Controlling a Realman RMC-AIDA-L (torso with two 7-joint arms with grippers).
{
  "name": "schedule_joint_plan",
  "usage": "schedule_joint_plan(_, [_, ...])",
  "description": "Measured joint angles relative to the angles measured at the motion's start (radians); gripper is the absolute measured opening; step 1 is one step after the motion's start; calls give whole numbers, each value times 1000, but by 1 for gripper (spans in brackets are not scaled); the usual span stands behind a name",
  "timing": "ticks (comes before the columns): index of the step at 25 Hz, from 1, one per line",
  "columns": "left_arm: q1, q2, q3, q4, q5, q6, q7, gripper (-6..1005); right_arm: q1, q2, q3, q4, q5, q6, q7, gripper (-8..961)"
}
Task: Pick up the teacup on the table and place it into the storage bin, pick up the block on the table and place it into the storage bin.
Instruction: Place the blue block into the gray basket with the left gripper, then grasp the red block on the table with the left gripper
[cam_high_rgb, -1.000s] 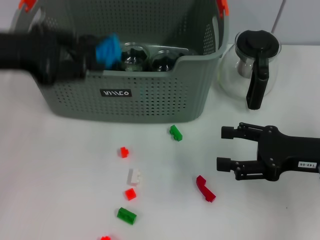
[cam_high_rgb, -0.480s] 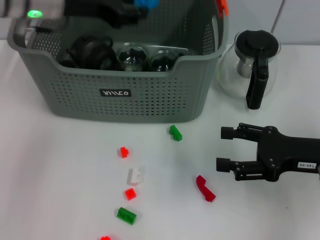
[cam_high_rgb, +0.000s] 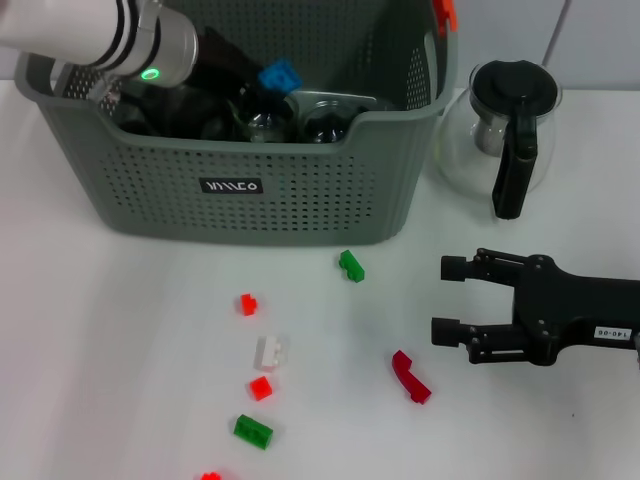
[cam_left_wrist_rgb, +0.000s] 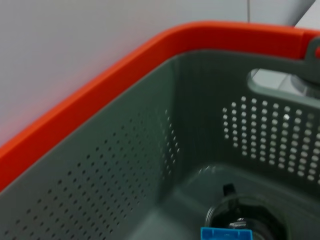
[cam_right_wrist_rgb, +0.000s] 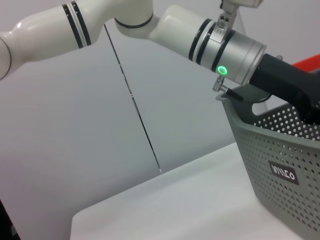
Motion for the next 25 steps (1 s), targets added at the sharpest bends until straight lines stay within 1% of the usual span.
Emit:
schedule_joint_plan(2, [0, -6, 2, -7, 23, 2, -15, 452, 0, 0, 0, 0, 0, 0, 0, 940])
schedule_joint_plan(3, [8, -12, -8, -38, 18, 24, -22, 461, 0, 0, 0, 0, 0, 0, 0, 940])
schedule_joint_plan(4, [8, -12, -8, -38, 18, 24, -22, 470, 0, -1, 0, 0, 0, 0, 0, 940])
schedule_joint_plan(6, [34, -25, -37, -115, -14, 63, -26, 488, 1, -2, 0, 0, 0, -2, 0, 941])
schedule_joint_plan(8, [81, -40, -87, -242, -96, 128, -32, 507, 1, -3, 0, 0, 0, -4, 0, 941])
schedule_joint_plan(9, [107, -45, -116, -305, -145, 165, -41, 549, 1, -3, 0, 0, 0, -4, 0, 941])
schedule_joint_plan(10, [124, -47, -133, -343, -174, 187, -48, 591, 1, -3, 0, 0, 0, -6, 0, 941])
schedule_joint_plan(12, [184, -49, -187, -439, -285, 284, -69, 675, 0, -3, 0, 0, 0, -7, 0, 941])
schedule_joint_plan(15, [279, -49, -237, -512, -428, 412, -57, 786, 0, -3, 0, 0, 0, -7, 0, 940])
schedule_joint_plan(17, [347, -50, -262, -521, -507, 505, -22, 855, 1, -3, 0, 0, 0, -7, 0, 940])
schedule_joint_plan(18, [401, -52, -284, -506, -568, 598, 31, 889, 2, -2, 0, -1, 0, -7, 0, 940])
schedule_joint_plan(19, [401, -52, -284, -506, -568, 598, 31, 889, 2, -2, 0, -1, 0, -7, 0, 940])
schedule_joint_plan(21, [463, -58, -306, -470, -620, 732, 142, 888, 5, -1, -1, -1, -1, -7, 1, 940])
schedule_joint_plan(22, [485, -62, -310, -457, -629, 778, 191, 888, 5, 0, -2, 0, -1, -7, 2, 940])
schedule_joint_plan(25, [552, -80, -304, -444, -623, 841, 323, 887, 6, 0, -2, 0, -2, -7, 4, 940])
